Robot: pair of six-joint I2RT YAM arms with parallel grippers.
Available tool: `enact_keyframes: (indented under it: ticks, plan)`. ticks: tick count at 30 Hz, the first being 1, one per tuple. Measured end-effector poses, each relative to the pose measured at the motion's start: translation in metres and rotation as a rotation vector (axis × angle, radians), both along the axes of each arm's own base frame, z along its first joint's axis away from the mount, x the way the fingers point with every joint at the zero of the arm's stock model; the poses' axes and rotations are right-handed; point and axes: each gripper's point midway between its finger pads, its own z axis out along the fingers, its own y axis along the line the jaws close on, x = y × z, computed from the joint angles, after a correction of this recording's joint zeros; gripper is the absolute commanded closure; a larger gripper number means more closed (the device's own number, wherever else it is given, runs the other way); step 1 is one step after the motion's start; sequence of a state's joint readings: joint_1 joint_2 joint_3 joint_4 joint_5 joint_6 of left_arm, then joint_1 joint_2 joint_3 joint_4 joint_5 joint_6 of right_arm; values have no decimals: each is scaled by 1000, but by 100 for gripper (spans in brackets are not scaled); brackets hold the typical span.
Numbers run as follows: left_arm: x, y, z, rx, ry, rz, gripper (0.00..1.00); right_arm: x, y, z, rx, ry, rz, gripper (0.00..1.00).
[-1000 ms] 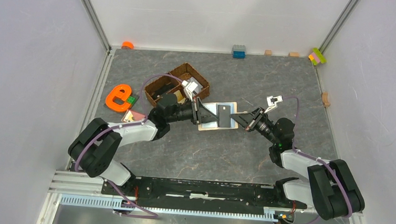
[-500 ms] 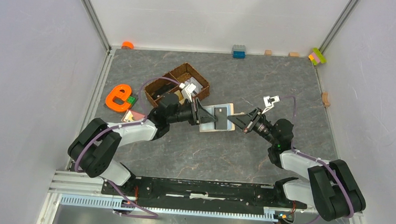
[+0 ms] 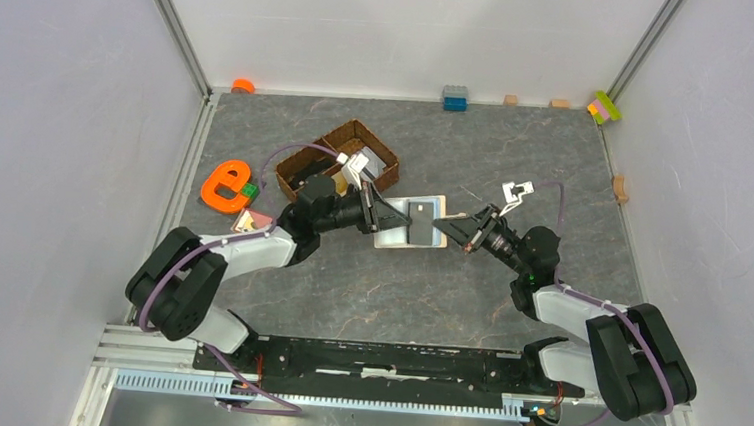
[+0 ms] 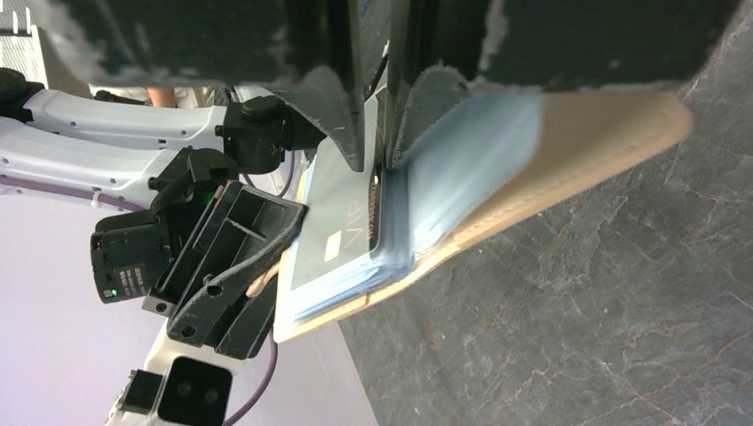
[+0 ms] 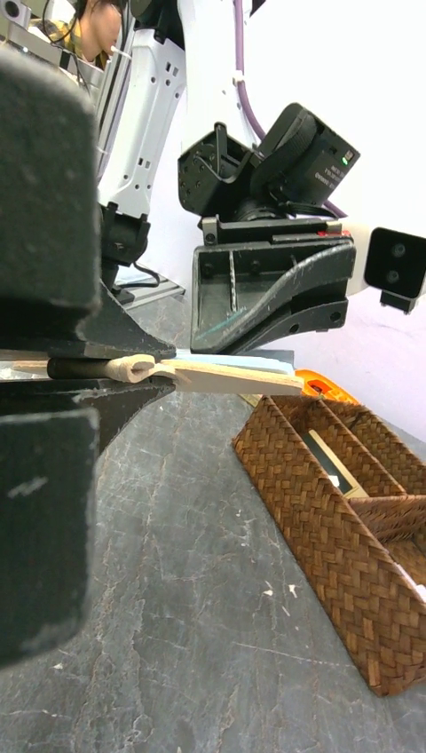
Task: Take the credit cards out of the card holder
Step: Remove the credit card from the card holder.
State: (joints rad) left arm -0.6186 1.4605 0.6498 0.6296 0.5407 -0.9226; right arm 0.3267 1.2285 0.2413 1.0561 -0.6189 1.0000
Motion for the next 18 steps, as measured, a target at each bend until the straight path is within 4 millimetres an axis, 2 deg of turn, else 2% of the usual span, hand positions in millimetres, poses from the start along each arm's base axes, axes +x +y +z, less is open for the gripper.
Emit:
enact_keyframes:
  ticks: [5,11,14,18]
  plan:
    - [5,-1,2,-29,-8,-6,98,0,0,8,18,-28,0,100]
    - [7,-2,4,-53,-10,-13,98,0,1,12,31,-38,6,100]
    - [8,-1,5,-61,-7,-11,98,0,1,14,36,-42,7,93]
    - [9,0,6,-76,-2,-9,98,1,2,14,36,-44,8,95]
